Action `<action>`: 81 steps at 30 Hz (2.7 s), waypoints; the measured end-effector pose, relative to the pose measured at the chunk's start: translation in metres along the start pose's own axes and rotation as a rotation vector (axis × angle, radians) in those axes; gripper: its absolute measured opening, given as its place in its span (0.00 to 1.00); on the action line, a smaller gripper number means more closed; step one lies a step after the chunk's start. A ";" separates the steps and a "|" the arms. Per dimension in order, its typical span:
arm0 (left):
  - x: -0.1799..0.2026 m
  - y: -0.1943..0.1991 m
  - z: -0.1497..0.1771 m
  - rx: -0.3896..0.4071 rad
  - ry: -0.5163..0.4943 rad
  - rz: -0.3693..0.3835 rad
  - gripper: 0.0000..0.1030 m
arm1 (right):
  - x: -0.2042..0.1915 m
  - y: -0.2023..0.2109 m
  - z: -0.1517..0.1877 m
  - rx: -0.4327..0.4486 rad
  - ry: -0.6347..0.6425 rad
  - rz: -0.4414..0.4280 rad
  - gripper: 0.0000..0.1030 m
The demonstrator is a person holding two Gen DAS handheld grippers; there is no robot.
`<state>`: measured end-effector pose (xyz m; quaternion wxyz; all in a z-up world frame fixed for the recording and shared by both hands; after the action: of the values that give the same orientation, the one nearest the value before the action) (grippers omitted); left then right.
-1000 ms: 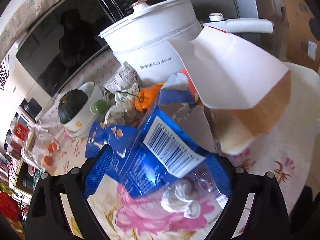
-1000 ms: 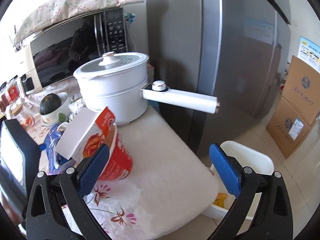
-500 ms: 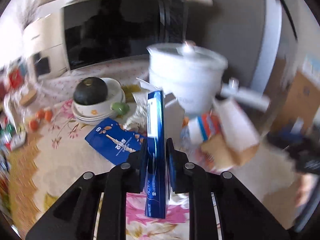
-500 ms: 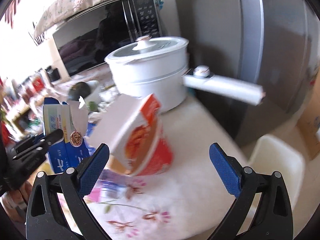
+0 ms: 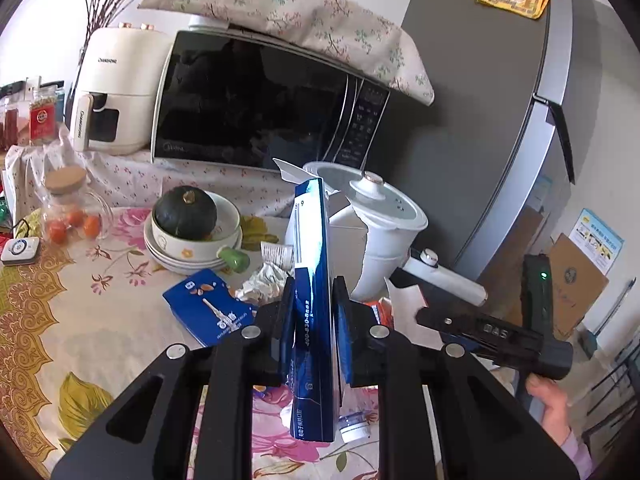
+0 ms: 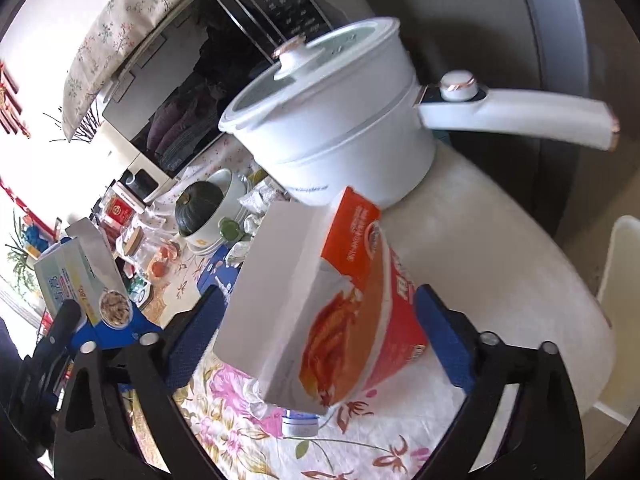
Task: Collect trash
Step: 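Grasp the red-and-white noodle box with the right tool while the left tool holds the blue carton, then carry both items to the white bin and open the right tool over it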
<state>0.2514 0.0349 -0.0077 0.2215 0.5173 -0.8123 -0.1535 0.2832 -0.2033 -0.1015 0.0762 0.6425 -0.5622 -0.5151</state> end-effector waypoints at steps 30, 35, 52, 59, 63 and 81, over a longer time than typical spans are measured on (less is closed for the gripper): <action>-0.011 -0.005 0.006 -0.023 0.085 0.001 0.18 | -0.016 0.011 0.009 0.048 0.095 0.011 0.27; -0.010 -0.009 0.009 -0.044 0.088 0.009 0.19 | -0.010 0.001 0.017 0.027 0.151 0.075 0.38; -0.008 -0.011 0.012 -0.058 0.088 0.013 0.20 | -0.025 0.007 0.021 0.108 0.309 0.173 0.21; -0.010 -0.008 0.009 -0.040 0.093 0.011 0.20 | -0.037 0.033 0.016 0.175 0.298 0.113 0.21; -0.008 -0.006 0.007 -0.029 0.093 0.015 0.20 | -0.042 0.044 0.015 0.196 0.300 0.093 0.21; 0.028 -0.010 0.003 0.001 0.061 0.069 0.20 | -0.027 0.084 0.008 0.274 0.302 0.128 0.21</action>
<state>0.2472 0.0051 -0.0090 0.2513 0.4935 -0.8225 -0.1295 0.2271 -0.2075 -0.0327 0.1040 0.6798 -0.6488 -0.3257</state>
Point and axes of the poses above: each gripper's, at about its wrist camera, not at the fingertips, and y roughly against the way its jaws point, x to its right, z to its underside, the point moved 7 cm from there along -y, roughly the way its jaws point, and after that the axes turned 7 degrees about -y, right-handed, at the moved point
